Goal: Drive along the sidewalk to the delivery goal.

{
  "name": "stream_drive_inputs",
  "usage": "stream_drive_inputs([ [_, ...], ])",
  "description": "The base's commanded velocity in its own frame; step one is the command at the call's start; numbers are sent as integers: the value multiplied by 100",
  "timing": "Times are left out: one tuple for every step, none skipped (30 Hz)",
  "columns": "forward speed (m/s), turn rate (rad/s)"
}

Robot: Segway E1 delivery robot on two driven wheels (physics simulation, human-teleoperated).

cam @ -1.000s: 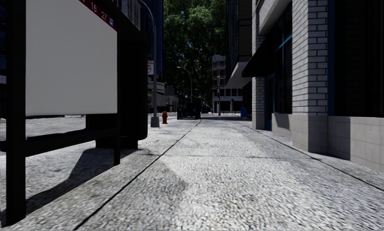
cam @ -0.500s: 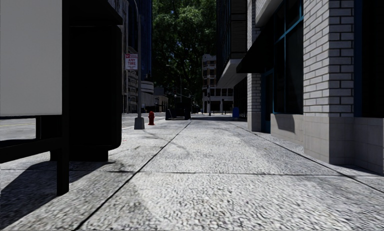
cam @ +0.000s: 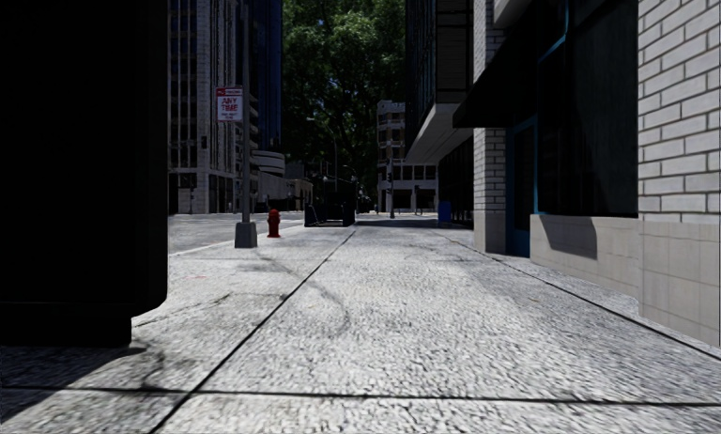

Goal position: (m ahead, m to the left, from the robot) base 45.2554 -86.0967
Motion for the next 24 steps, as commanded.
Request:
stream_drive_inputs([
  [186,0],
  [186,0],
  [186,0],
  [186,0],
  [186,0],
  [186,0],
  [186,0],
  [186,0],
  [186,0],
  [186,0],
  [186,0],
  [186,0],
  [186,0],
  [186,0],
  [186,0],
  [186,0],
  [186,0],
  [186,0],
  [186,0],
  [186,0],
  [186,0],
  [186,0],
  [186,0],
  [186,0],
])
